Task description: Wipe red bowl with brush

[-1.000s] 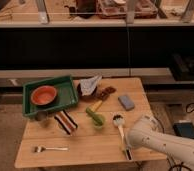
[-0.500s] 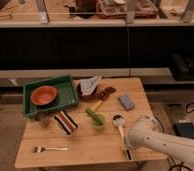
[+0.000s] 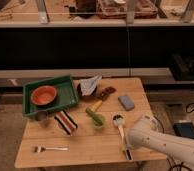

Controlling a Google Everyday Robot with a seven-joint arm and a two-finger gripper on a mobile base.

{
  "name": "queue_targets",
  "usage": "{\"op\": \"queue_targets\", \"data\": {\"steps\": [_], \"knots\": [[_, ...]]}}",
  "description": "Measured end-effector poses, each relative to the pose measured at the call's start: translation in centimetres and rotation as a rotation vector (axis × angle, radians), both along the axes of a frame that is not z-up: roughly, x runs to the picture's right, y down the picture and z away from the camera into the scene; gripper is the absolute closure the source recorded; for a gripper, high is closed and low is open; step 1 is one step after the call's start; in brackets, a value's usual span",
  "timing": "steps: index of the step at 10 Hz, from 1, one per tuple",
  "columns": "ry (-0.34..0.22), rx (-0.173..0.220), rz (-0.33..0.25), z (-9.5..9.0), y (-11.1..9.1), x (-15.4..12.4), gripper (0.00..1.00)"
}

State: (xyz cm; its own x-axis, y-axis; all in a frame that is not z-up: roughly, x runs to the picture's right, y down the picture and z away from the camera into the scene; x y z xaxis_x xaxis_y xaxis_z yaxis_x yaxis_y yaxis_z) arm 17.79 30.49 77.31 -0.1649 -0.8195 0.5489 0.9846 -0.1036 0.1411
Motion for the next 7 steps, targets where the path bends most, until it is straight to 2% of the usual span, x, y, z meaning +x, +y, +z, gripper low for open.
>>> {"op": "queue_targets", "data": {"steps": [4, 5, 7], "knots": [[0.005, 0.001, -0.006, -0.2, -0.2, 0.3, 1.0], [0.006, -0.002, -0.002, -0.9, -0.6, 0.3, 1.0], [-0.001, 0.003, 0.0, -3.0, -2.7, 0.0, 1.0]]}}
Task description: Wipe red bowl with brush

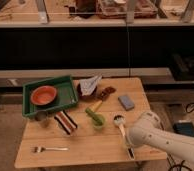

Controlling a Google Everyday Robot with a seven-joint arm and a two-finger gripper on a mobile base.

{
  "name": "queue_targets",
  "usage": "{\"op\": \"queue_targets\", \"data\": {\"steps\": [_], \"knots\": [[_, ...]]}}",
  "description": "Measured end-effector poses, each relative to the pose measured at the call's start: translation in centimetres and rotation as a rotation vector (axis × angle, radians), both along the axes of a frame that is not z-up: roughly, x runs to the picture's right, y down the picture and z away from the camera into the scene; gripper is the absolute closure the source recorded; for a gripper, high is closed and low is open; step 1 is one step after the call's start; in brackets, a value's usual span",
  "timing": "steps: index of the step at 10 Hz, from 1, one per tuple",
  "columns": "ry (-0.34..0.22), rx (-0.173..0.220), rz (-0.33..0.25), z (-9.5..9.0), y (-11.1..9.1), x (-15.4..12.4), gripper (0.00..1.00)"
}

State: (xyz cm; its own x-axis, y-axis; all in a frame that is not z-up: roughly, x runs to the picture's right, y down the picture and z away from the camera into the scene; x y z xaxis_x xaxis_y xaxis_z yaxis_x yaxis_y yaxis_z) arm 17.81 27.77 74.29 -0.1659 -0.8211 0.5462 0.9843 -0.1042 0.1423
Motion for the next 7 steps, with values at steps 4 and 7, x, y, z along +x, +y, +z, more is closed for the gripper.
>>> {"op": "queue_targets", "data": {"steps": [4, 7], "knots": [[0.009, 0.014, -0.018, -1.9, -1.9, 0.0, 1.0], [0.017, 0.065, -0.039, -0.1, -2.9, -0.5, 1.0]]}}
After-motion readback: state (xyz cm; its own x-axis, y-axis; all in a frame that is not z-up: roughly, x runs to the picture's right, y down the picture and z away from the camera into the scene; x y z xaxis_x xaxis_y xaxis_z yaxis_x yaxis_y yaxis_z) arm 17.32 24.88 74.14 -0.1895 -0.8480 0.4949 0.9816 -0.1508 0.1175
